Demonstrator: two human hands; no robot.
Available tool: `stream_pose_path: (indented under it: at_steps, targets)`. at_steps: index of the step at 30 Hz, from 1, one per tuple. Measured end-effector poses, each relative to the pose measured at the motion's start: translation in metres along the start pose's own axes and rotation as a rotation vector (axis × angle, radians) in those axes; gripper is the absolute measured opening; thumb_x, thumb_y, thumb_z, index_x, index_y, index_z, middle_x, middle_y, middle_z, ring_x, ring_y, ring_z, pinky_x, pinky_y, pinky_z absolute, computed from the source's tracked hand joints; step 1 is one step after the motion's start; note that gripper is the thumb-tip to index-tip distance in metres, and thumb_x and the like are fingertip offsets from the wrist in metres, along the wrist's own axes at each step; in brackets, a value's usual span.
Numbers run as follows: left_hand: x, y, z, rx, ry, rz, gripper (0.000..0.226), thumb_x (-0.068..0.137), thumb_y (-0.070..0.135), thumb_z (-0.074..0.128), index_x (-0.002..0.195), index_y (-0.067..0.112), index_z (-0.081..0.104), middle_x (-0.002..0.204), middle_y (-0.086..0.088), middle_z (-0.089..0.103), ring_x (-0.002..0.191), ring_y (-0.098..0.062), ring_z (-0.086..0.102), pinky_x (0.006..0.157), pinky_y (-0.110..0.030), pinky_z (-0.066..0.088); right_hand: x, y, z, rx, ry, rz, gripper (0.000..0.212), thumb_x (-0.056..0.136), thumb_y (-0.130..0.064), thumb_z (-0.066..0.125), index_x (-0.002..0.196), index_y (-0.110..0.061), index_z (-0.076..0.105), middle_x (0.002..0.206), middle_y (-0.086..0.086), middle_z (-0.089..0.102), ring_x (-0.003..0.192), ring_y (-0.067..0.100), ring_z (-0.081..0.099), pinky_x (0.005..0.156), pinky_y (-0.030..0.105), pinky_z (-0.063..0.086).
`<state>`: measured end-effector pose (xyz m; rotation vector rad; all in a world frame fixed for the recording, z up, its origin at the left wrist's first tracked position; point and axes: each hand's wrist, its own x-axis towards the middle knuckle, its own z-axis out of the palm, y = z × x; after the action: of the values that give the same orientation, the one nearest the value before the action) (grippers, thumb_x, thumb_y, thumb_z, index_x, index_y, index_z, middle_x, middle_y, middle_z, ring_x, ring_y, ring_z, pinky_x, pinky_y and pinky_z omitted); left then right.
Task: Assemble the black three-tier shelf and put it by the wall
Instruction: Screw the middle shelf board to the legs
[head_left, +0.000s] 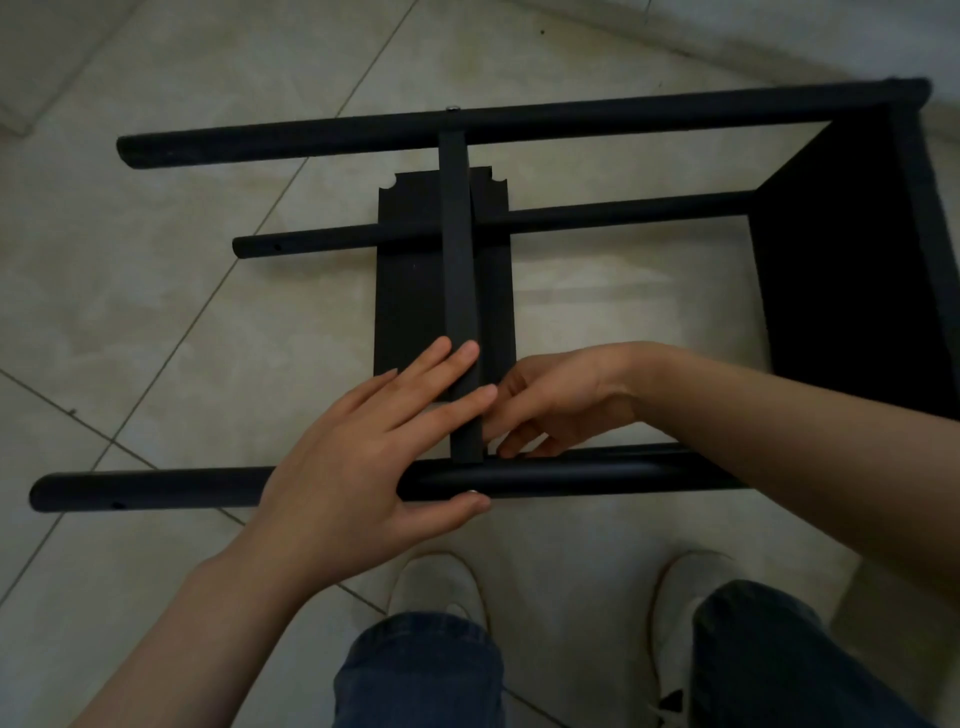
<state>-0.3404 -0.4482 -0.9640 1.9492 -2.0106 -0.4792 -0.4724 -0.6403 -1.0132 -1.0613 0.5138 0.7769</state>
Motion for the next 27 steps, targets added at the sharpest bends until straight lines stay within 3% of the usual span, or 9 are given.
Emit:
stream_pose_path:
  at_steps: [3, 5, 8, 11, 15, 17, 22, 27]
  targets:
    - [0.0, -0.0005, 0.0005, -0.007, 0.002, -0.001, 0.073, 0.087, 0.063, 0.056, 0.15, 0.028, 0.044, 0.165, 0.006, 0.028, 0.153, -0.01, 0.021, 0.114, -0.044, 0.039, 0.001, 0.0007, 0.0006, -0.013, -0.011, -0.045, 0.018, 0.093, -0.012, 0.063, 0.085, -0.018, 0.077, 0.093, 0.001, 0.072, 0.092, 0.013, 0.064, 0.086, 0.028, 0.05]
    - [0.0001, -0.0005, 0.0004, -0.002, -0.001, -0.003, 0.073, 0.088, 0.063, 0.055, 0.15, 0.027, 0.045, 0.165, 0.006, 0.027, 0.153, -0.011, 0.021, 0.114, -0.044, 0.038, 0.0023, 0.0003, 0.0032, -0.05, 0.022, -0.046, 0.012, 0.094, -0.014, 0.062, 0.094, -0.011, 0.074, 0.094, 0.002, 0.071, 0.093, 0.014, 0.063, 0.087, 0.03, 0.048]
    - [0.0001, -0.0001, 0.0002, 0.003, -0.001, -0.006, 0.073, 0.088, 0.063, 0.055, 0.15, 0.027, 0.045, 0.165, 0.006, 0.028, 0.153, -0.01, 0.021, 0.115, -0.044, 0.038, 0.003, -0.002, 0.0055, -0.116, 0.071, -0.017, 0.022, 0.094, -0.023, 0.062, 0.104, -0.005, 0.07, 0.096, 0.003, 0.07, 0.097, 0.018, 0.062, 0.092, 0.034, 0.047]
    - [-0.0001, 0.0001, 0.0001, -0.002, -0.003, -0.006, 0.073, 0.087, 0.062, 0.056, 0.15, 0.027, 0.045, 0.165, 0.006, 0.028, 0.153, -0.011, 0.022, 0.115, -0.044, 0.038, 0.0026, -0.0026, 0.0065, -0.065, 0.051, -0.02, 0.029, 0.094, -0.018, 0.062, 0.114, 0.001, 0.067, 0.105, 0.009, 0.068, 0.099, 0.02, 0.062, 0.091, 0.034, 0.048]
    - [0.0002, 0.0007, -0.0001, -0.002, -0.002, -0.009, 0.073, 0.087, 0.062, 0.056, 0.15, 0.027, 0.045, 0.165, 0.005, 0.028, 0.153, -0.011, 0.022, 0.114, -0.045, 0.038, 0.0042, -0.0013, 0.008, -0.088, 0.082, -0.051, 0.012, 0.093, -0.013, 0.062, 0.094, -0.007, 0.072, 0.09, 0.004, 0.07, 0.088, 0.016, 0.063, 0.085, 0.032, 0.048]
    - [0.0002, 0.001, -0.0001, -0.005, -0.001, -0.008, 0.073, 0.087, 0.062, 0.056, 0.15, 0.027, 0.045, 0.165, 0.005, 0.029, 0.153, -0.011, 0.022, 0.114, -0.044, 0.038, 0.0037, -0.0027, 0.0075, -0.107, 0.102, -0.046, 0.015, 0.093, -0.018, 0.061, 0.085, -0.011, 0.073, 0.086, 0.002, 0.071, 0.085, 0.015, 0.061, 0.086, 0.032, 0.047]
    - [0.0004, 0.0014, -0.0009, 0.0, -0.004, -0.012, 0.073, 0.087, 0.062, 0.056, 0.15, 0.028, 0.045, 0.165, 0.006, 0.028, 0.153, -0.01, 0.021, 0.115, -0.042, 0.036, -0.0024, -0.0027, 0.001, 0.003, -0.022, -0.059, 0.018, 0.094, -0.015, 0.062, 0.084, -0.018, 0.077, 0.089, 0.0, 0.072, 0.086, 0.012, 0.064, 0.079, 0.024, 0.052]
    - [0.0006, 0.0016, -0.0012, -0.009, -0.009, -0.013, 0.073, 0.087, 0.062, 0.056, 0.15, 0.027, 0.045, 0.165, 0.006, 0.028, 0.153, -0.01, 0.021, 0.115, -0.043, 0.038, 0.0045, -0.0019, 0.0069, -0.112, 0.067, -0.028, 0.013, 0.092, -0.017, 0.062, 0.095, -0.008, 0.072, 0.088, 0.002, 0.07, 0.088, 0.016, 0.062, 0.085, 0.032, 0.047]
